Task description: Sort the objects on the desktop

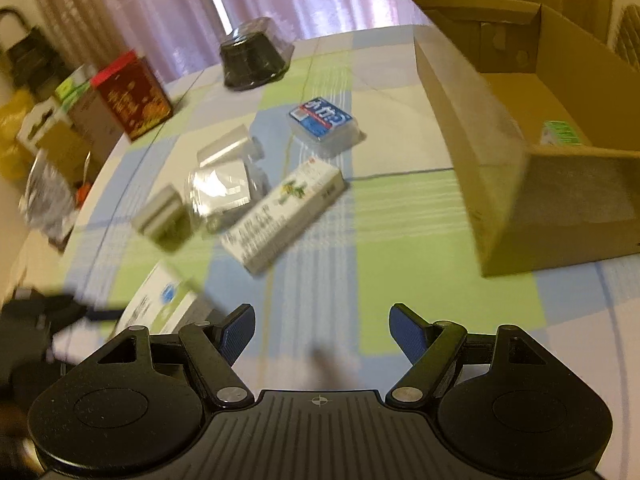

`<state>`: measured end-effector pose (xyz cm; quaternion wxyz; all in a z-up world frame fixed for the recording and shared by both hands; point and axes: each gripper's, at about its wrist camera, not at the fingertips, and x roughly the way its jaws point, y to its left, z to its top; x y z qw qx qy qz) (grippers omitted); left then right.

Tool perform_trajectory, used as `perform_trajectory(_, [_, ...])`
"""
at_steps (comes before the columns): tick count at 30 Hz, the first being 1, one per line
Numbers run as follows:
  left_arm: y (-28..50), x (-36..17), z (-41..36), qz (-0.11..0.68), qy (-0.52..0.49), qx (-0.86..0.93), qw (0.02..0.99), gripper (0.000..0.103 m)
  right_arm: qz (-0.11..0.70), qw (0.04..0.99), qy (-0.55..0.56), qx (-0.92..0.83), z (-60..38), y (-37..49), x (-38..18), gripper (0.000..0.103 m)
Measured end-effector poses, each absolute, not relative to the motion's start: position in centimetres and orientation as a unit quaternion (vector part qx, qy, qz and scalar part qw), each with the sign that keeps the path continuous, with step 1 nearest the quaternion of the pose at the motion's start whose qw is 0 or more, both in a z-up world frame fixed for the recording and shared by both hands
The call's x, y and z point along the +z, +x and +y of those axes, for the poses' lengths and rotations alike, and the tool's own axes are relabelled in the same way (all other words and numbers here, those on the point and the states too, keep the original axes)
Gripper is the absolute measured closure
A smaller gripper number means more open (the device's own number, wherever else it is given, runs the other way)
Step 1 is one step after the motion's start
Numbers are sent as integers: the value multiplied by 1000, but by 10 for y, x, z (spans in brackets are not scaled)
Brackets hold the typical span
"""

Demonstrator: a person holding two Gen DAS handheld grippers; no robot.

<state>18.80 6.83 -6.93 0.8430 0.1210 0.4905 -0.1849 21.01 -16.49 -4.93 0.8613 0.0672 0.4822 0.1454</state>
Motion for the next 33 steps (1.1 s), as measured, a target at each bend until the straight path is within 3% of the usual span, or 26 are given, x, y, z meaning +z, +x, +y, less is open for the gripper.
perform_trajectory(9, [191, -71, 93, 504, 86, -95, 854, 36, 488, 858, 135, 85, -104, 268, -66, 27])
perform_trajectory(10, [192, -74, 92, 508, 87, -91, 852, 36, 490, 858, 135, 78, -100, 273, -68, 29])
perform_trajectory(11, [193, -76, 91, 510, 87, -87, 851, 36, 493, 856, 133, 74, -97, 277, -71, 41])
perform_trajectory(12, [193, -75, 91, 510, 83, -85, 852, 36, 497, 855, 131, 70, -95, 282, -73, 43])
perform_trajectory(21, [190, -74, 89, 506, 85, -76, 855, 35, 532, 837, 115, 64, -80, 308, -97, 43])
perform_trajectory(27, [194, -78, 84, 502, 90, -89, 856, 35, 537, 834, 24, 127, -77, 299, -91, 62])
perform_trajectory(33, [191, -80, 75, 500, 97, -116, 853, 36, 542, 810, -88, 205, -113, 243, -85, 62])
